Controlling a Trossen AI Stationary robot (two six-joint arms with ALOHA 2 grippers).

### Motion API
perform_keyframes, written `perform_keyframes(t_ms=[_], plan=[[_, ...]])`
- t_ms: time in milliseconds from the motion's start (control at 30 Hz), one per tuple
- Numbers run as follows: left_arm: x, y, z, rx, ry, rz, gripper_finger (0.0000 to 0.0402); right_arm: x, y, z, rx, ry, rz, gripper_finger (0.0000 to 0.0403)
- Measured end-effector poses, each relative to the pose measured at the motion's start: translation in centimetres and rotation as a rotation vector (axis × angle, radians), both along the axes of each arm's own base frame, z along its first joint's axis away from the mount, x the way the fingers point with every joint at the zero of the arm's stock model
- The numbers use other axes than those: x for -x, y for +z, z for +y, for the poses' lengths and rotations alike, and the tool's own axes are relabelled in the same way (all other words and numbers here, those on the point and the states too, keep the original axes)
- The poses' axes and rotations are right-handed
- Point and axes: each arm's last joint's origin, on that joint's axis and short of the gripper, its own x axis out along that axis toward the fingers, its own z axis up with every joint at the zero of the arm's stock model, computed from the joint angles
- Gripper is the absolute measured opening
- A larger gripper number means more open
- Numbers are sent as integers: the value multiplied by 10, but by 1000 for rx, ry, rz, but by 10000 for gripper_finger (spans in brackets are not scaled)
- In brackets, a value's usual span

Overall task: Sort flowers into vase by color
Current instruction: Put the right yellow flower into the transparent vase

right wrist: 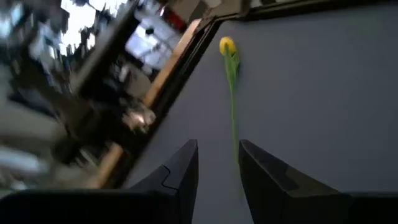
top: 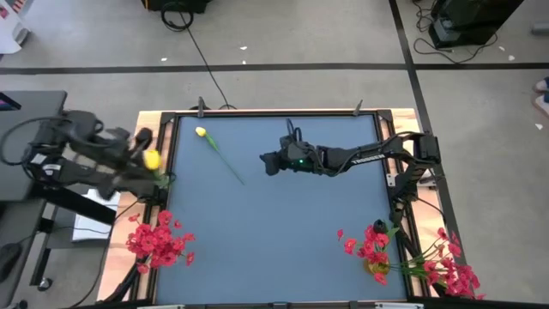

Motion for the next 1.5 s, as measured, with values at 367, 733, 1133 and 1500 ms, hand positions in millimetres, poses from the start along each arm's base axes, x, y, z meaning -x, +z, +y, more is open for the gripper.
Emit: perform_keyframes(t_ms=[367, 733, 1133, 1500], plan=[[22, -8, -10, 117, -404, -35, 10, 0, -1, 8, -233, -184, -107, 123], [4, -33, -13, 95, -576, -19, 9, 0, 0, 38, -248, -268, -159, 123], [2, -21, -15, 77, -678, -167, 9, 0, 0, 51, -260, -266, -160, 123], [-13, -53, -16, 135, -743, -85, 9, 0, 0, 51, -274, -269, -166, 123]])
